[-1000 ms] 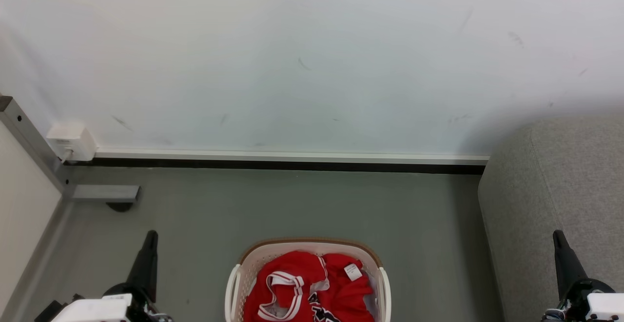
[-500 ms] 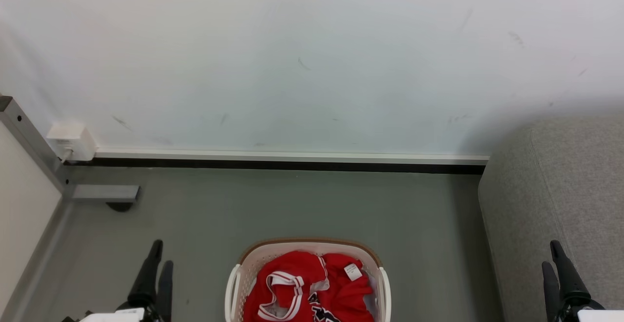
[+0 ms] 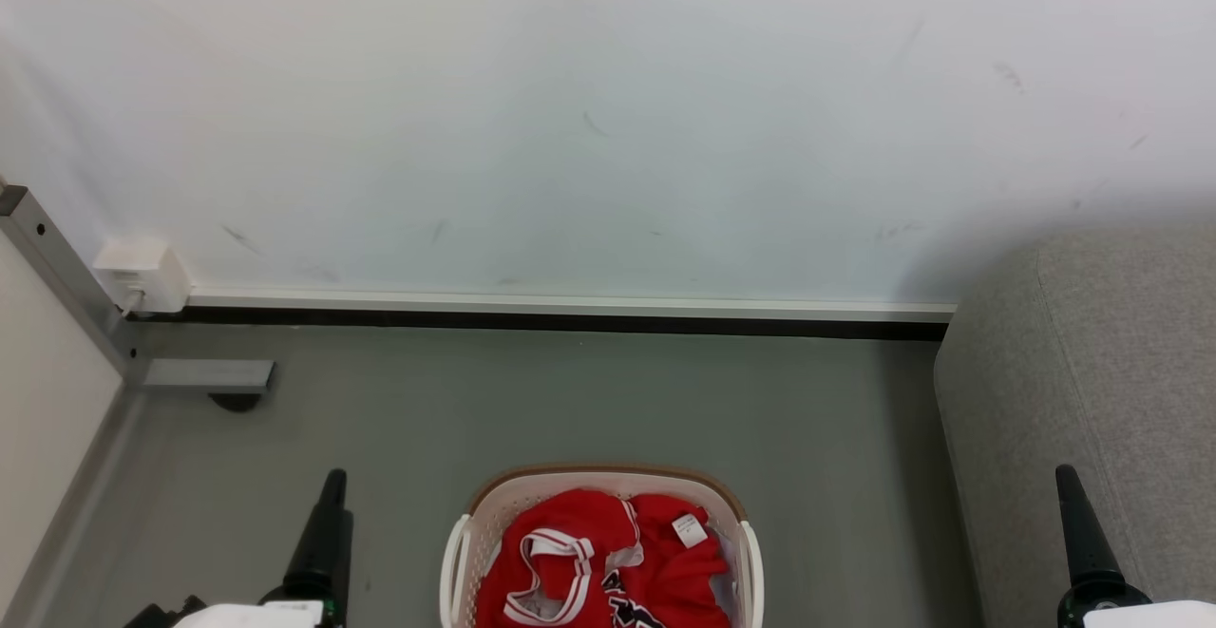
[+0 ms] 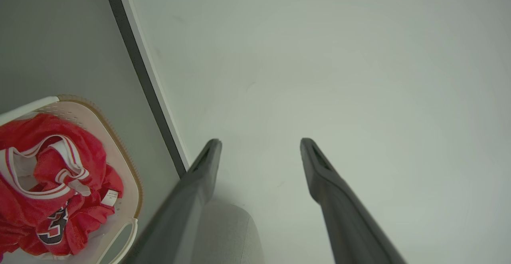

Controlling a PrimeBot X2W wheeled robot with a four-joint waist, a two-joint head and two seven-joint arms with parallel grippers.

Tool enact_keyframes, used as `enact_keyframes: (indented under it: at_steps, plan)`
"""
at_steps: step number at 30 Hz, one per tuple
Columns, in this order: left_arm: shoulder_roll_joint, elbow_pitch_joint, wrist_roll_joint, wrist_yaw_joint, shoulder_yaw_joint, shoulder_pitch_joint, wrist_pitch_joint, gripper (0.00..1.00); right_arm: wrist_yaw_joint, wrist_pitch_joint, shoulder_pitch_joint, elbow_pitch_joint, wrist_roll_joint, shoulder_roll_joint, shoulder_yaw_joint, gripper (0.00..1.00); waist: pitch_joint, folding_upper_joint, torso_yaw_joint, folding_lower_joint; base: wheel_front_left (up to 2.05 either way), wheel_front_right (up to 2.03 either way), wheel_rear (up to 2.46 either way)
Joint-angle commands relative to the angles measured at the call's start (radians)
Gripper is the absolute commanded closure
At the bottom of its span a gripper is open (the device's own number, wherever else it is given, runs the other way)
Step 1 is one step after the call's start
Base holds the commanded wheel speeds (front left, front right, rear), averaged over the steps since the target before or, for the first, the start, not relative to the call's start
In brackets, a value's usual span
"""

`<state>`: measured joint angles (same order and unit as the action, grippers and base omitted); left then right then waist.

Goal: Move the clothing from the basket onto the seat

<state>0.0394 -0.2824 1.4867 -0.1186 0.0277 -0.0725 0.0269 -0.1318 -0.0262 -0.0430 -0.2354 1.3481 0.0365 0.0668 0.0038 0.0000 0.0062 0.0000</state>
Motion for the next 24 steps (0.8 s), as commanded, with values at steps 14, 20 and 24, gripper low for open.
enact_keyframes:
  at_steps: [14,20,24]
  plan:
    - [0.008,0.063,-0.348,0.051,-0.065,-0.01,-0.065,0.0,0.001,0.064,0.002,0.041,-0.364,0.033,-0.048,0.0,-0.002,0.0,0.007,0.0,0.0,0.0,0.0]
    - [0.009,0.075,-0.477,0.074,-0.096,-0.003,-0.087,0.0,0.001,0.085,0.004,0.039,-0.47,0.04,-0.063,0.0,-0.002,0.0,0.009,0.0,0.0,0.0,0.0]
    - [0.009,0.081,-0.553,0.09,-0.109,0.001,-0.1,0.0,0.001,0.099,0.006,0.038,-0.532,0.045,-0.076,0.0,-0.002,0.0,0.011,0.0,0.0,0.0,0.0]
